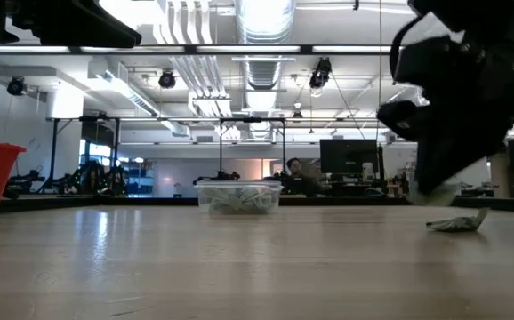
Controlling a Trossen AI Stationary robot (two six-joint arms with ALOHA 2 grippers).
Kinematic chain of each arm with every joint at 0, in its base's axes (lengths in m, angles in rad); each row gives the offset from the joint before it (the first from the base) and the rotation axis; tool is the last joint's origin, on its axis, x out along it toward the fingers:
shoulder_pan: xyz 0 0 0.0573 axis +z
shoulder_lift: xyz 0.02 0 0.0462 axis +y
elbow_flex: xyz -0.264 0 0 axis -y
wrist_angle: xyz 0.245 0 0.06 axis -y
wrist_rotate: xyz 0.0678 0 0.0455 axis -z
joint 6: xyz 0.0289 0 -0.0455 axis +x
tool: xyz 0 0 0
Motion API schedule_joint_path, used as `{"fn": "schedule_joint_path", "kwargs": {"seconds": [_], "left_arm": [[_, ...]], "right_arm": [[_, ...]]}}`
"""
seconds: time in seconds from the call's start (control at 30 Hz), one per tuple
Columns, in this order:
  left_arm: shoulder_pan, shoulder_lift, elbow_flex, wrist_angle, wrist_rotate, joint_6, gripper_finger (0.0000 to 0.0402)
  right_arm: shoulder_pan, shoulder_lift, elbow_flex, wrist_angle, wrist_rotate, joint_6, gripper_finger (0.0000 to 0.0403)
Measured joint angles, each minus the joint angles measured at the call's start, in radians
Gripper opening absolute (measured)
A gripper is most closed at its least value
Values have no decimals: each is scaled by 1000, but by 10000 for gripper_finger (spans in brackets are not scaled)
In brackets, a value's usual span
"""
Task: Pick and place items into bin
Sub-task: Put the stevia packet into the transparent bin
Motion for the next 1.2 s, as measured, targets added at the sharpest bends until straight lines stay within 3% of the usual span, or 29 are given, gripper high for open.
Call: {"fn": "schedule_joint_path", "kwargs": {"seconds": [0.27,0.5,0.57,0.73,0.93,1.2], "left_arm": [[0,0,0,0,0,1,111],[0,0,0,0,0,1,111],[0,0,0,0,0,1,111],[0,0,0,0,0,2,111],[0,0,-1,-2,-1,3,111],[1,0,-2,-3,-1,3,111]], "right_arm": [[-62,-28,60,101,134,-227,9],[-224,-27,71,374,123,-449,9],[-289,-27,71,444,61,-485,9],[-463,-4,71,587,-227,-491,9],[-574,76,72,717,-272,-493,9],[-621,258,159,763,-340,-497,9]]}}
